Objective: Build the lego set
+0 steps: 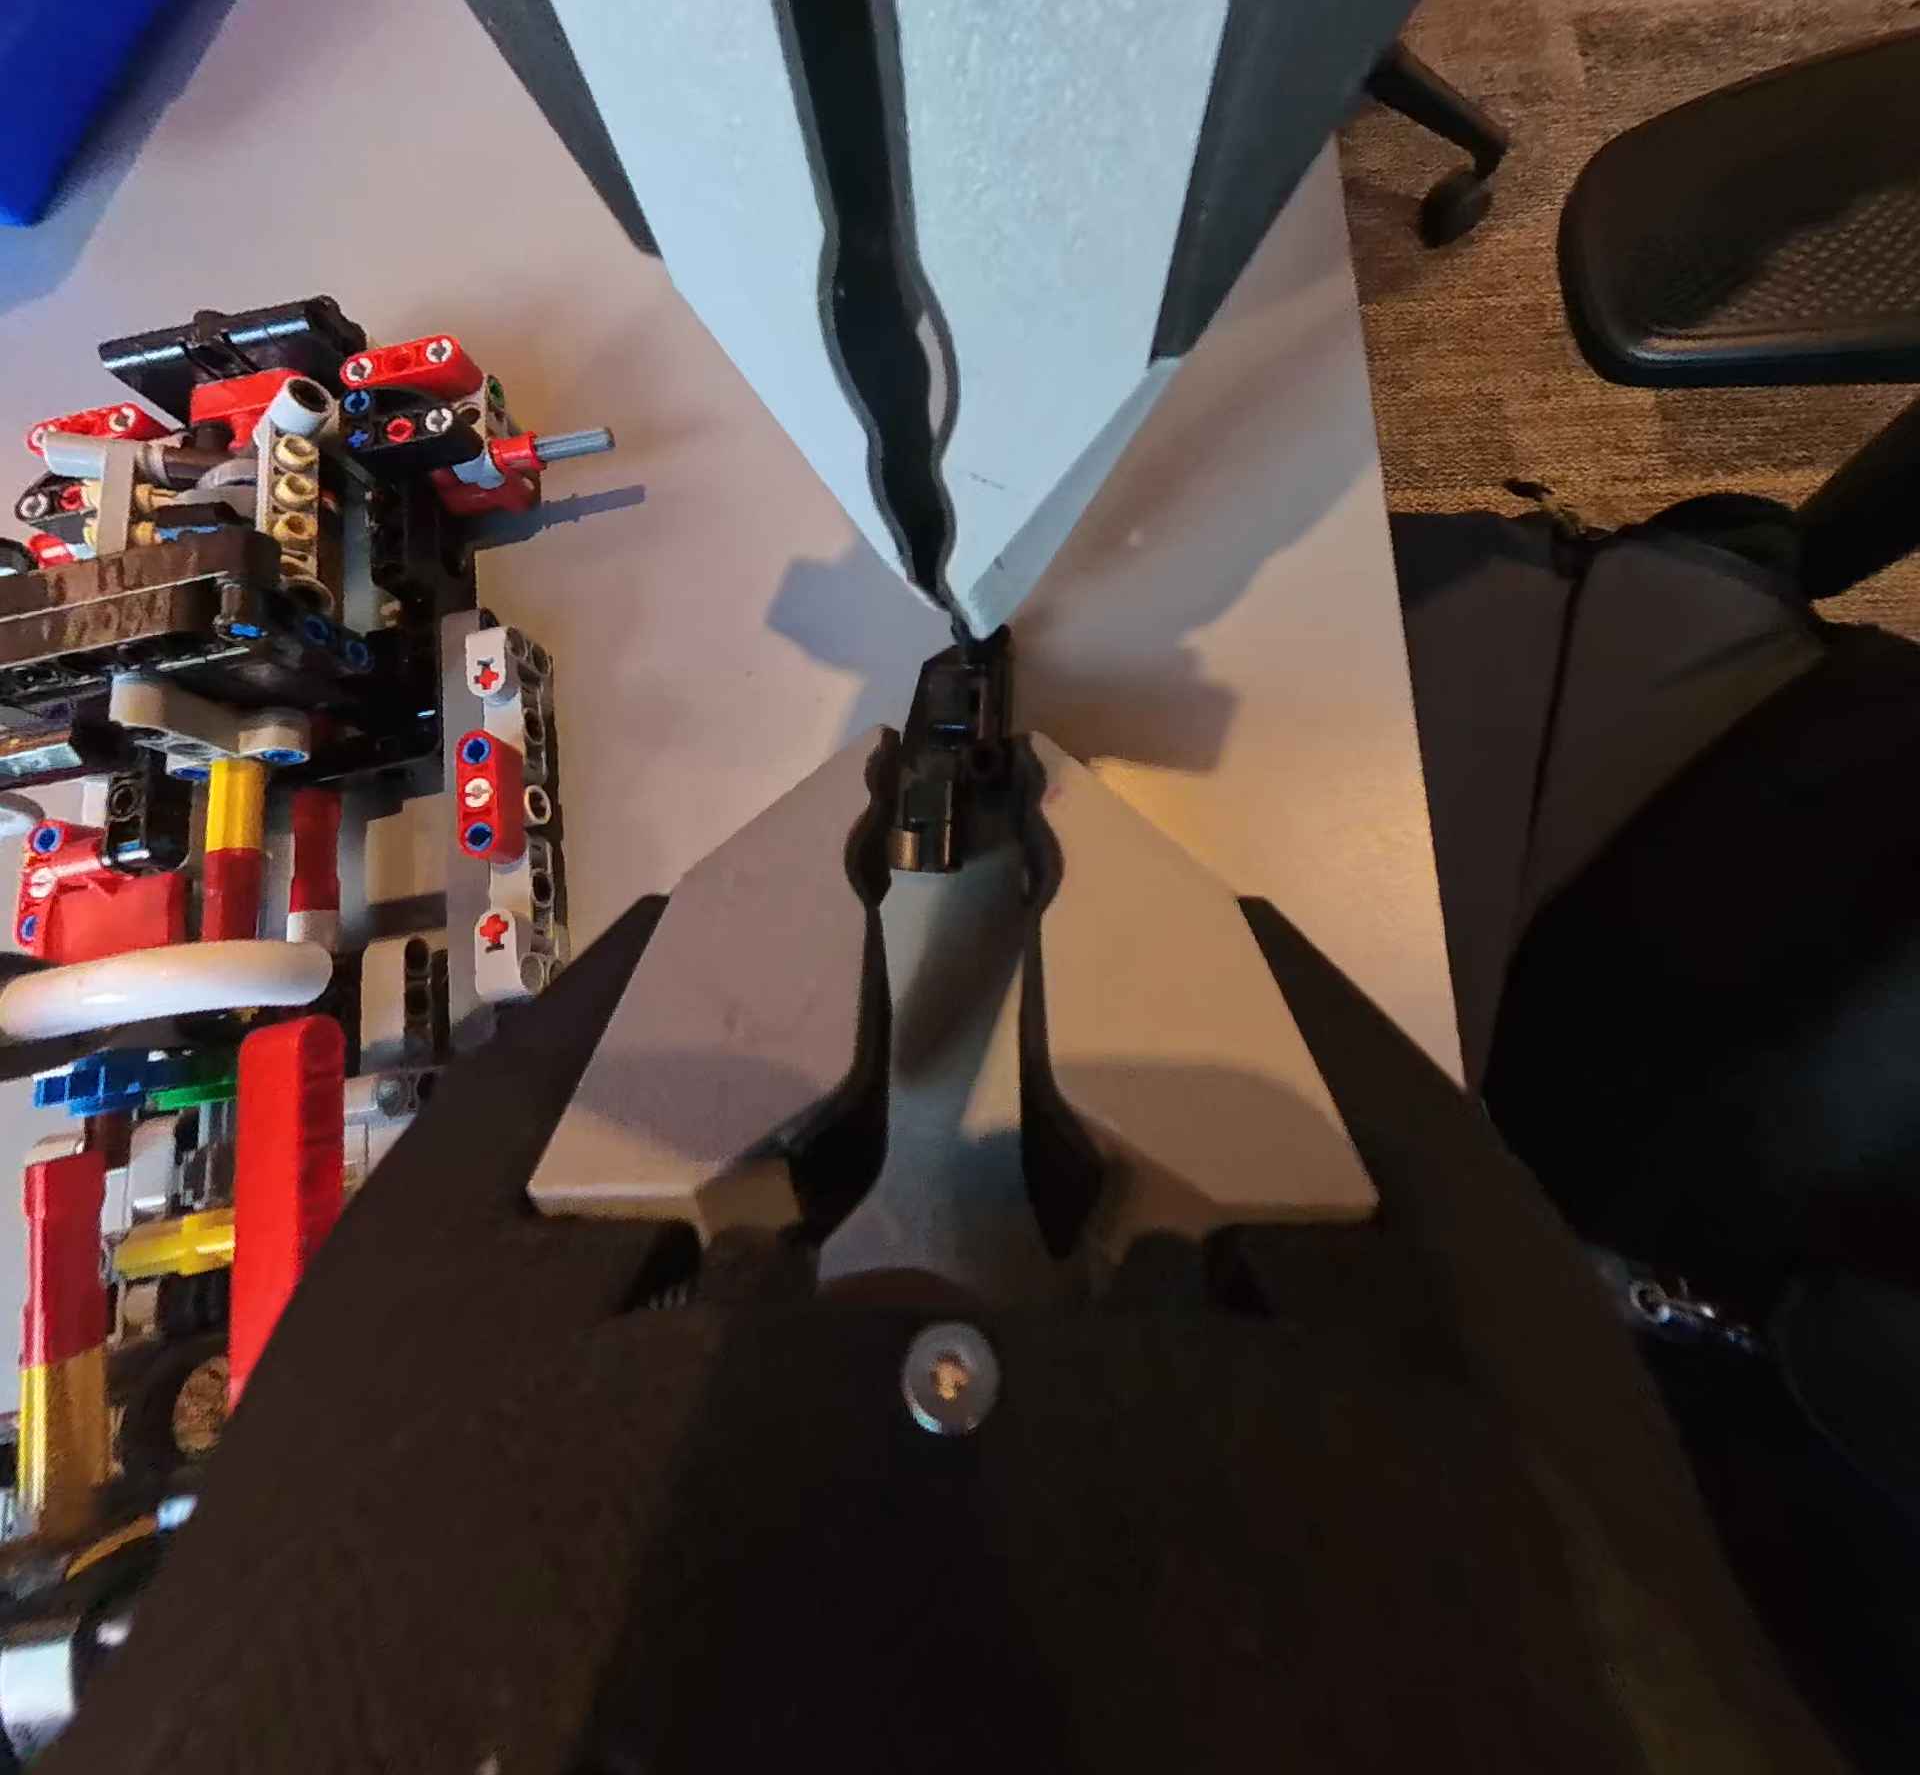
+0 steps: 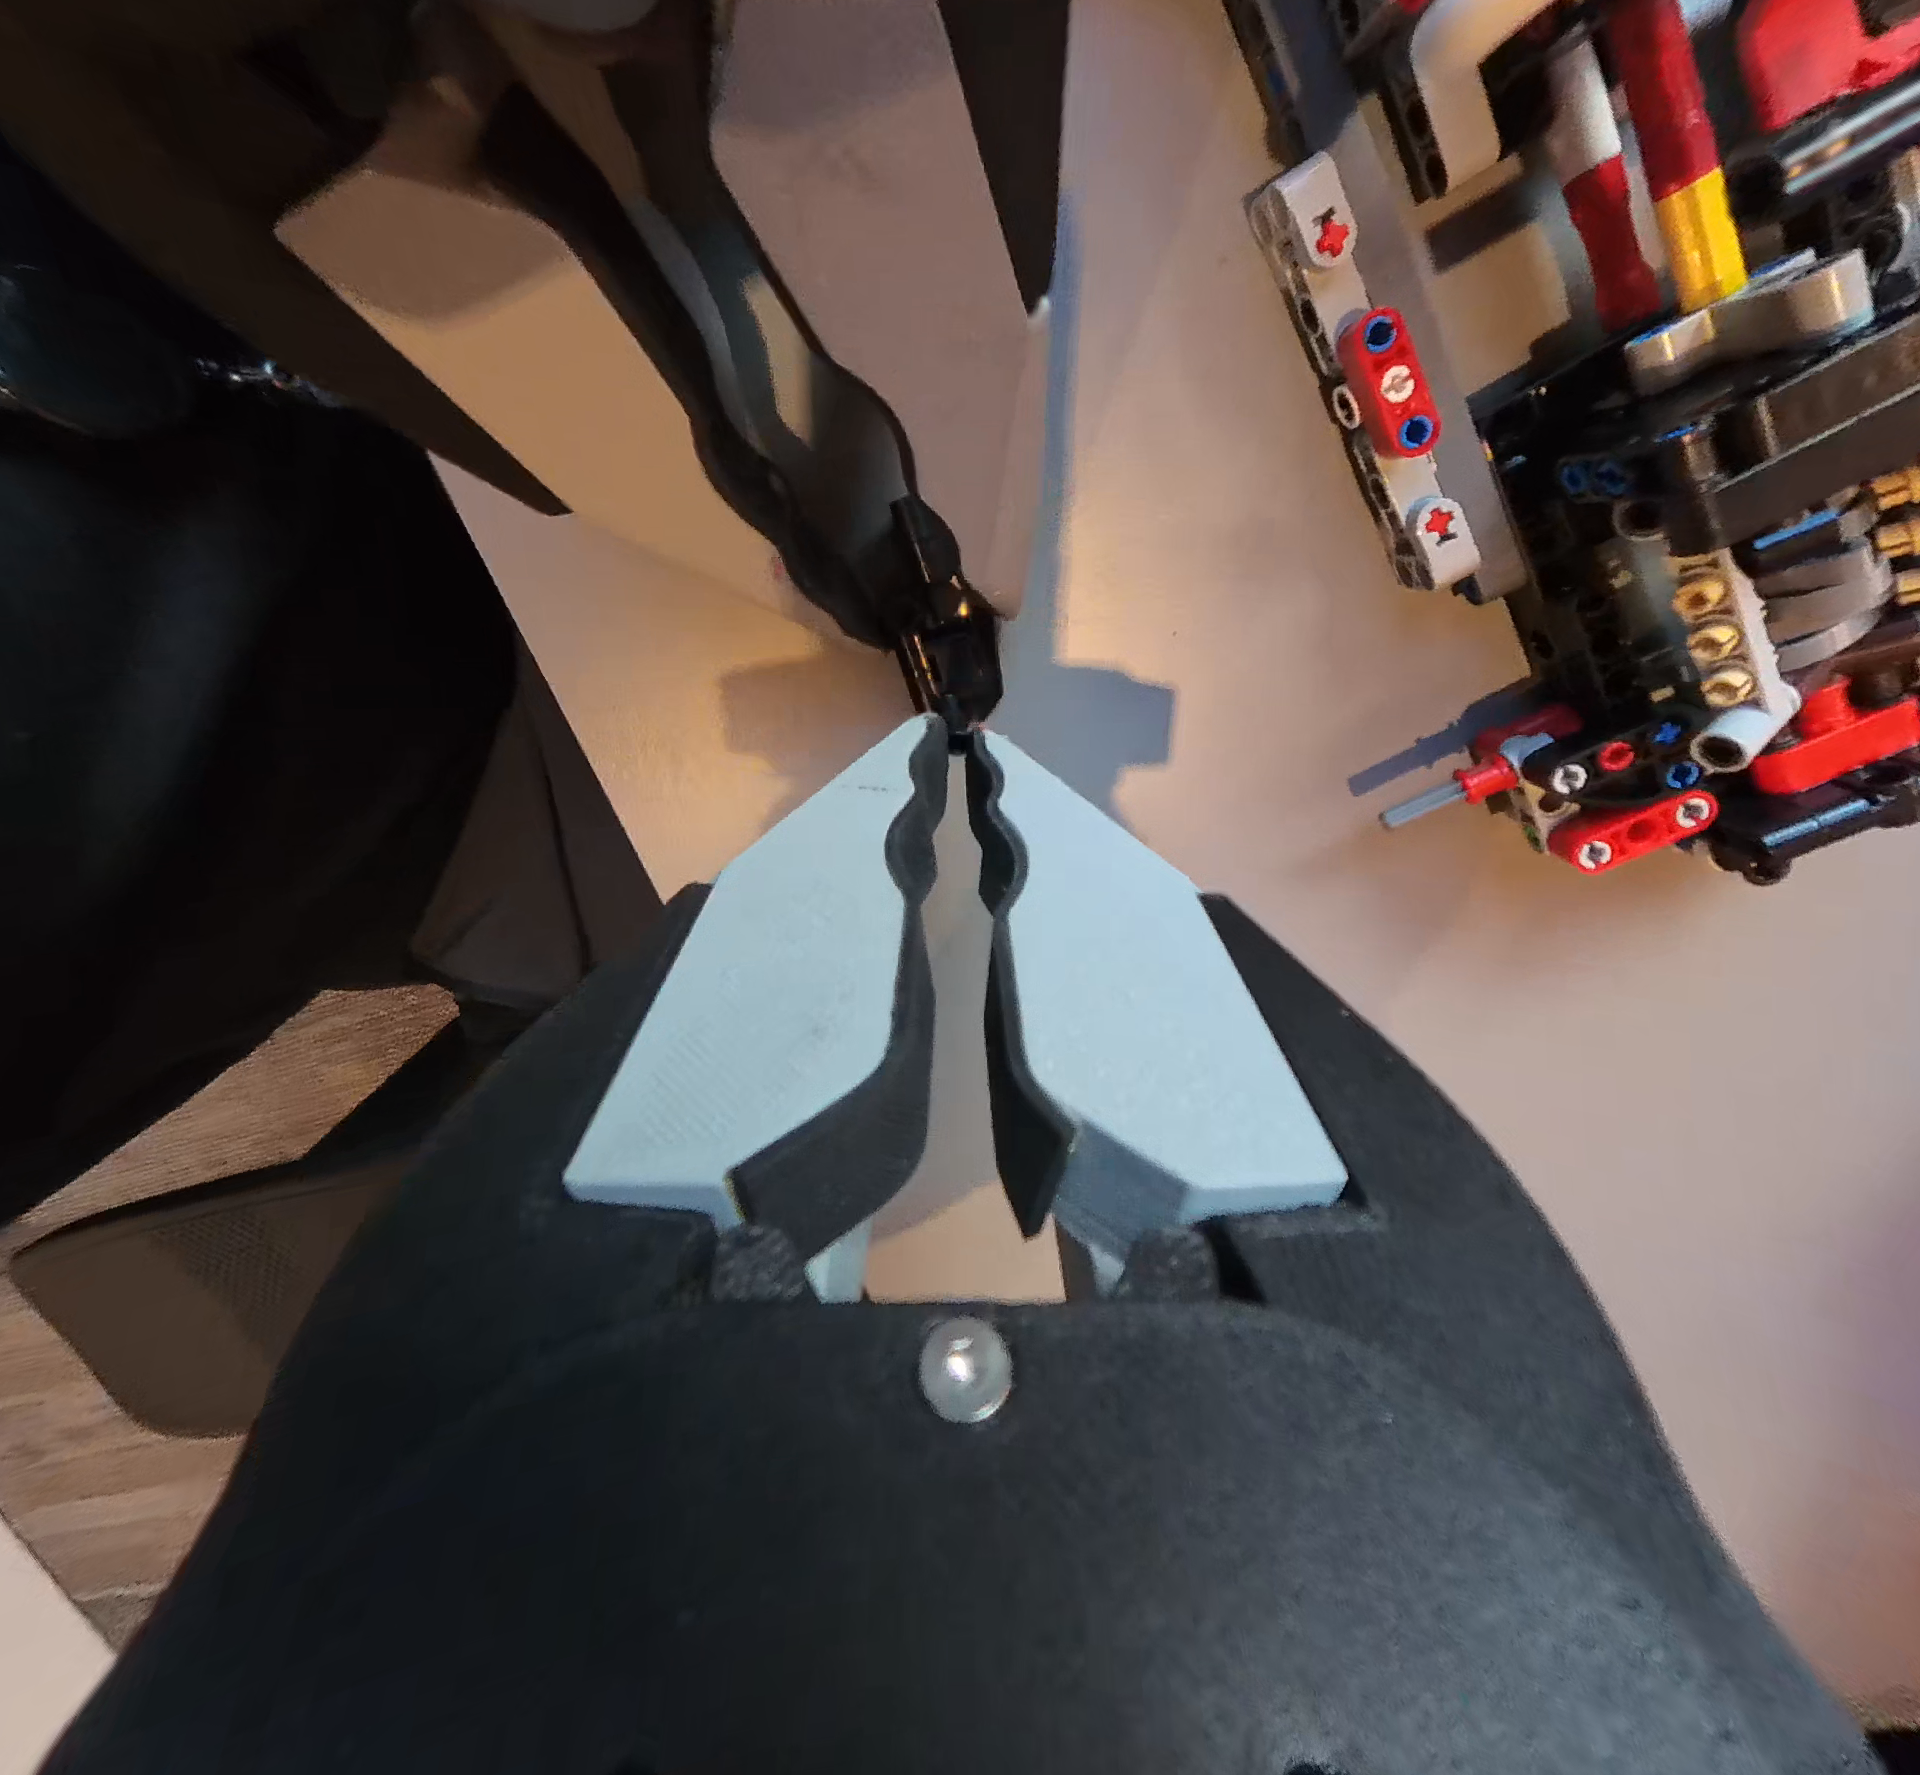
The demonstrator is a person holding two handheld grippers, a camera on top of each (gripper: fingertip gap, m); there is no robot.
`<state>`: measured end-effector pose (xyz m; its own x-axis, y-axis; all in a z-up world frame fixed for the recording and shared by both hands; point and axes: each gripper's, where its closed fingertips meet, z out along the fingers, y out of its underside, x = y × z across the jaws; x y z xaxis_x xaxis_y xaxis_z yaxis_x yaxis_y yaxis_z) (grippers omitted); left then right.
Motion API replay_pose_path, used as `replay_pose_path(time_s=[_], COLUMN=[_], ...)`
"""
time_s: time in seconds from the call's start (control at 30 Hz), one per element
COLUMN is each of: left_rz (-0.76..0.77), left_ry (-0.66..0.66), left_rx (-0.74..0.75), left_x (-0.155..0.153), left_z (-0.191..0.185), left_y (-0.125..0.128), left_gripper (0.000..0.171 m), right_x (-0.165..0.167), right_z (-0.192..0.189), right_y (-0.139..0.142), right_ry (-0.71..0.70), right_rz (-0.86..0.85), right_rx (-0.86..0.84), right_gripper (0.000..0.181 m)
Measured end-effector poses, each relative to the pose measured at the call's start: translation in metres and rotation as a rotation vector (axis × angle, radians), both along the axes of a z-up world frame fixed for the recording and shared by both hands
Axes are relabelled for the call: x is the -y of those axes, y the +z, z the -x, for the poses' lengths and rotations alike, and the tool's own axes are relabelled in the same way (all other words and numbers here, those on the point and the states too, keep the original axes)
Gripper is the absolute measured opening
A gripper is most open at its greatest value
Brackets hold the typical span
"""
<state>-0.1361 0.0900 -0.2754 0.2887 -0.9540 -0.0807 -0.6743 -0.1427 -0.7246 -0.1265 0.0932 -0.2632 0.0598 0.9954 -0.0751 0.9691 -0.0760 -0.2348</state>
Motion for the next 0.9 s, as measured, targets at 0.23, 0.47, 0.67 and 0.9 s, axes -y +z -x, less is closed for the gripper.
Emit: replay_pose_path(time_s=[0.23,0.47,0.67,0.9], left_rz=[-0.019,-0.082,-0.153,-0.165], left_ry=[0.031,0.067,0.051,0.052], left_rx=[0.011,0.071,0.114,0.118], left_x=[-0.002,-0.005,-0.004,-0.005], left_z=[0.003,0.008,-0.003,-0.006], left_y=[0.003,0.015,0.030,0.029], left_gripper=[0.027,0.029,0.020,0.007], right_x=[-0.002,-0.007,-0.002,-0.002], right_z=[-0.006,-0.002,0.007,0.010], right_y=[0.005,0.020,0.030,0.026], right_ry=[-0.093,-0.295,-0.392,-0.466], right_rz=[0.056,0.235,0.424,0.500], right_rx=[-0.026,-0.296,-0.479,-0.547], right_gripper=[0.000,0.000,0.000,0.000])
